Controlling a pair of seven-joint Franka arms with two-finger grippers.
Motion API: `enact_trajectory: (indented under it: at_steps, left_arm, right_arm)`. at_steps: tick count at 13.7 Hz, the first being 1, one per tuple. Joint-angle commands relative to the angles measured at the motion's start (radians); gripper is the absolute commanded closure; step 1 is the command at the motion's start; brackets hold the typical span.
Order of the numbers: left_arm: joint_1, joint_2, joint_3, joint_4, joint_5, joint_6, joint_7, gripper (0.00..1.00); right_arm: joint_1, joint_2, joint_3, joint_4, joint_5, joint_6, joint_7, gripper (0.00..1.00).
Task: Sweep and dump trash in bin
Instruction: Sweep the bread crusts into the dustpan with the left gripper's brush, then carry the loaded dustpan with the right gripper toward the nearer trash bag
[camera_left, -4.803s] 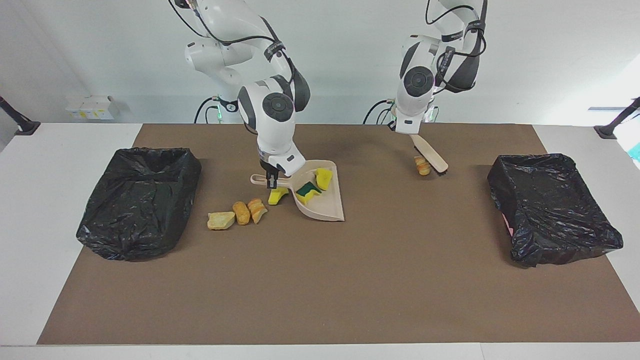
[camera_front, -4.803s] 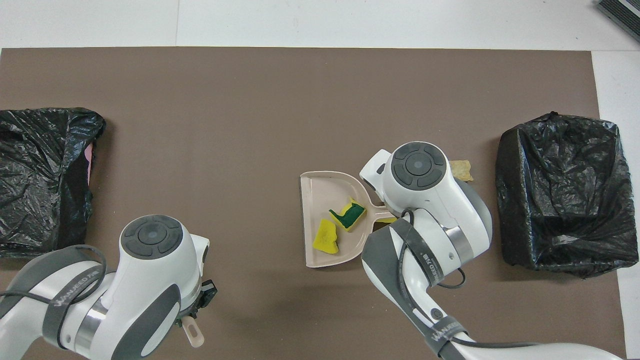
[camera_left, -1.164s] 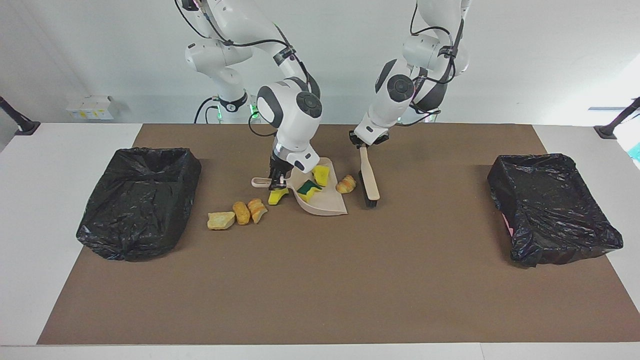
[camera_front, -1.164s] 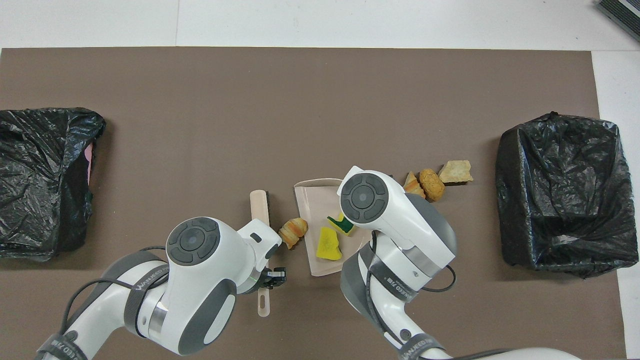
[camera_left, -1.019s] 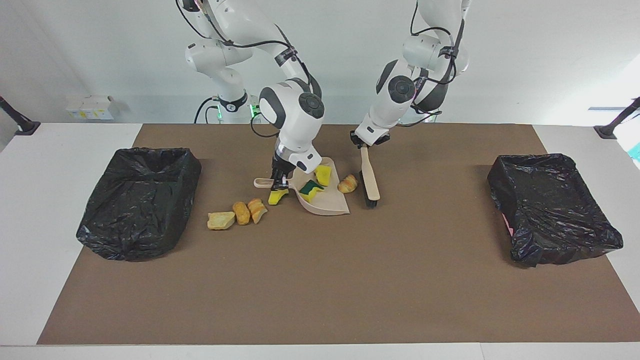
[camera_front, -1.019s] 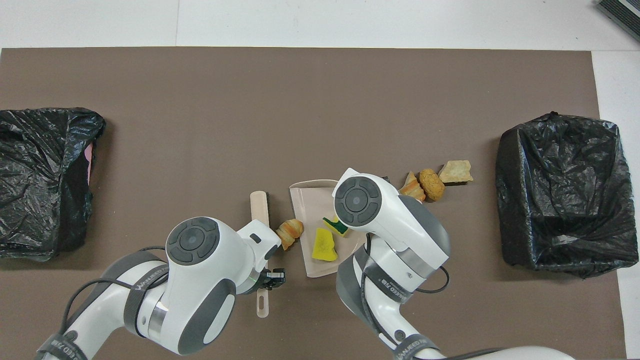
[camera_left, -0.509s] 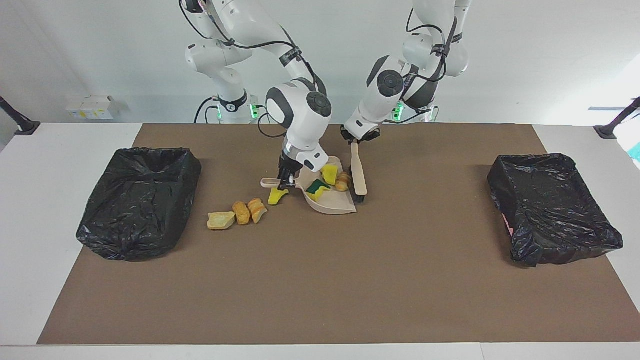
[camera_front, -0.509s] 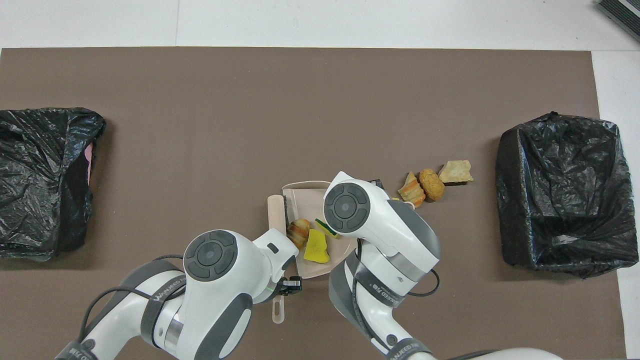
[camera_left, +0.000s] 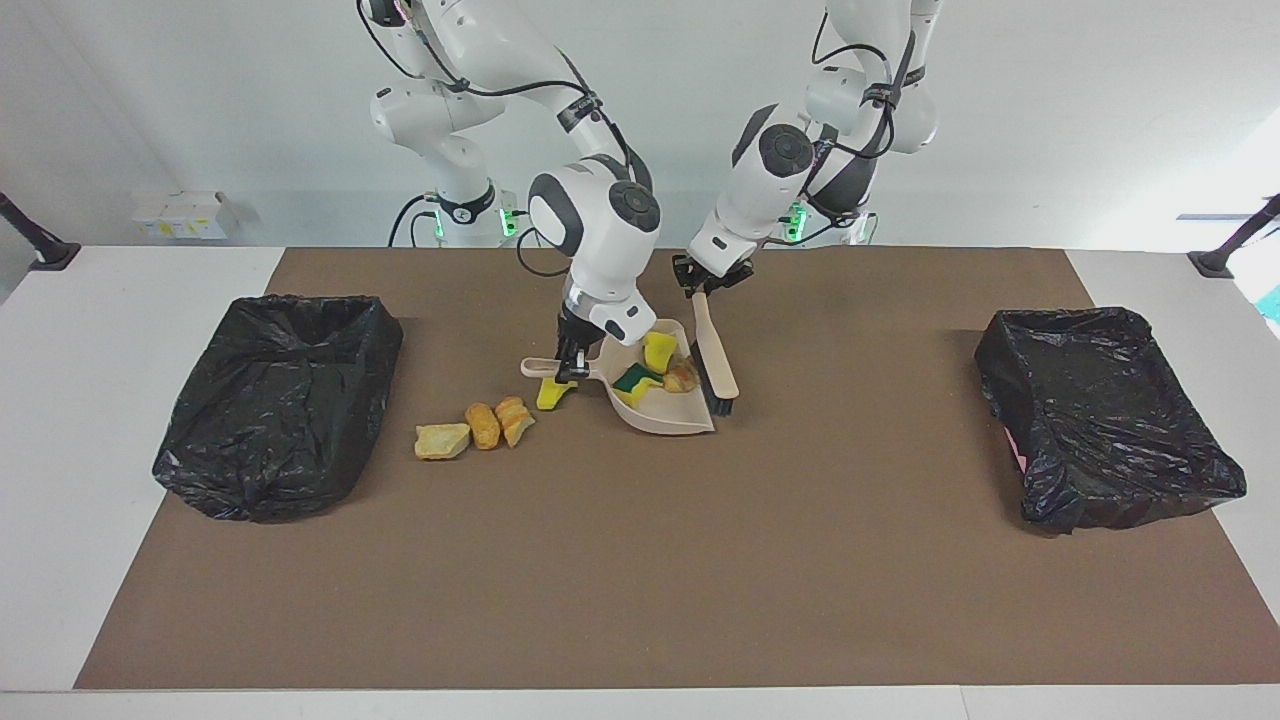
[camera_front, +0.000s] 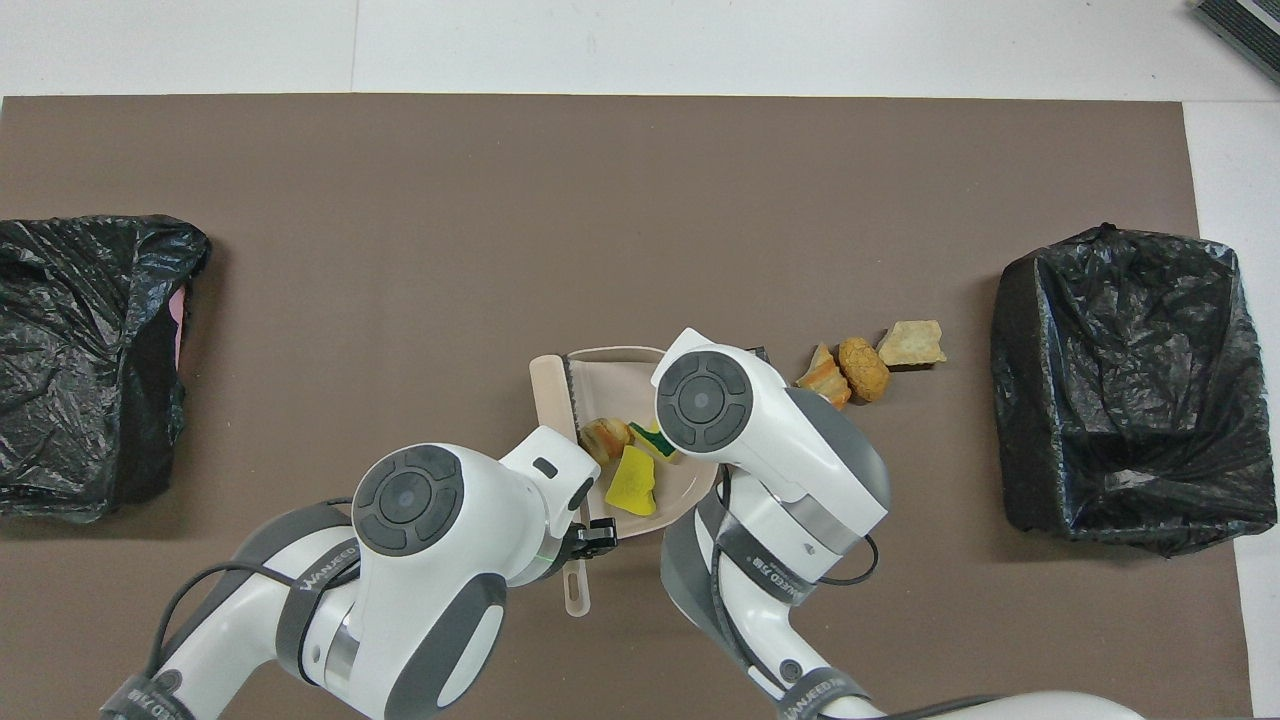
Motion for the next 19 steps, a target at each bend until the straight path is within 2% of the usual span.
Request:
enact_trajectory:
  at_steps: [1,4,7,10,14,17,19]
  left_arm:
    - [0.014,-0.042,0.010,0.008,0.009,-0.133,-0.062,1.00]
    - [0.007,-0.088,0.005,-0.030,0.098,-0.201,-0.170,1.00]
    - [-0.018,-0.160,-0.002,-0.131,0.098,-0.144,-0.173,1.00]
    - [-0.128,-0.239,-0.008,-0.222,0.098,-0.109,-0.176,1.00]
    - [-0.191,-0.246,-0.086,-0.263,0.098,-0.064,-0.282,1.00]
    - [-0.289,-0.243,-0.094,-0.320,0.097,0.008,-0.351,1.00]
    - [-0.310,-0.246,-0.094,-0.333,0.089,0.023,-0.375,1.00]
  right_arm:
    - [-0.043,-0.015,0.010,0.040,0.074,-0.022,-0.038,1.00]
    - [-0.090,-0.043,0.008,0.069,0.103,-0.060,-0.113,1.00]
    - [-0.148,-0.047,0.000,0.142,0.134,-0.144,-0.268,1.00]
    - [-0.233,-0.050,0.000,0.222,0.134,-0.201,-0.416,1.00]
    - [-0.331,-0.065,0.000,0.307,0.134,-0.250,-0.523,1.00]
    - [-0.420,-0.096,-0.001,0.311,0.135,-0.267,-0.593,1.00]
    - [-0.472,-0.098,-0.003,0.328,0.135,-0.285,-0.658,1.00]
